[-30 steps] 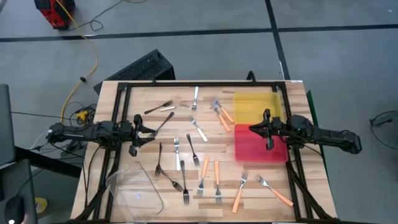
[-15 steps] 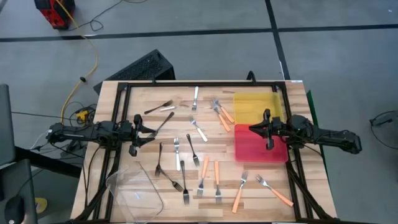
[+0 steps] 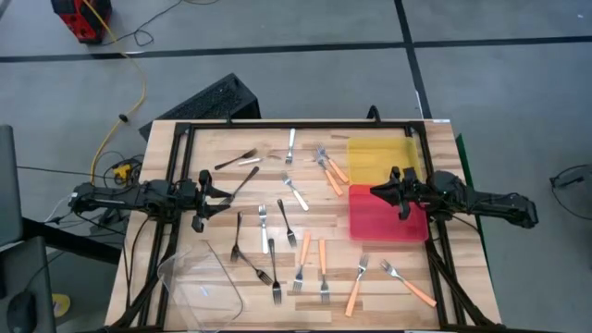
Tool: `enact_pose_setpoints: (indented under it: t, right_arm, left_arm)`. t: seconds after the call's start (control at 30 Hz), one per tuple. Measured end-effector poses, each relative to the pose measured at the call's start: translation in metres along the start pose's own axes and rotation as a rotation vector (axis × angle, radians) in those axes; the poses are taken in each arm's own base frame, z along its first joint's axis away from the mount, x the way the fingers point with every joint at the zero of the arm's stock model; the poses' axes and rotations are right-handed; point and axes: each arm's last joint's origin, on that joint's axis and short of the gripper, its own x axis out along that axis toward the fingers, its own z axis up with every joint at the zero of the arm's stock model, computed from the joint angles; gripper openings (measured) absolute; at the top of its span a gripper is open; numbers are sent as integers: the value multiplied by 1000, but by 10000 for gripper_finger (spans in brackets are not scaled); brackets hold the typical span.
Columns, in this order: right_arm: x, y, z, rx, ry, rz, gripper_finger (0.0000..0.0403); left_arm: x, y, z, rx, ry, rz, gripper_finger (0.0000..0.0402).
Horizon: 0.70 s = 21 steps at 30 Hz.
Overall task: Sort silverware by color (type)
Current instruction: Put the orange fork into the transparent bin
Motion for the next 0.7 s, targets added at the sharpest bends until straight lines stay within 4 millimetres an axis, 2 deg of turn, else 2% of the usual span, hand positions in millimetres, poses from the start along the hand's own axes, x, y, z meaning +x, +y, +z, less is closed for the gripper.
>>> enact_pose_setpoints:
  t: [0.37, 0.7]
  right_arm:
    - [0, -1, 0, -1, -12, -34, 60]
    - [0, 0, 2, -3, -35, -21, 60]
  left_arm:
    - [0, 0, 1, 88, -8, 1, 151]
    - [0, 0, 3, 35, -35, 7, 151]
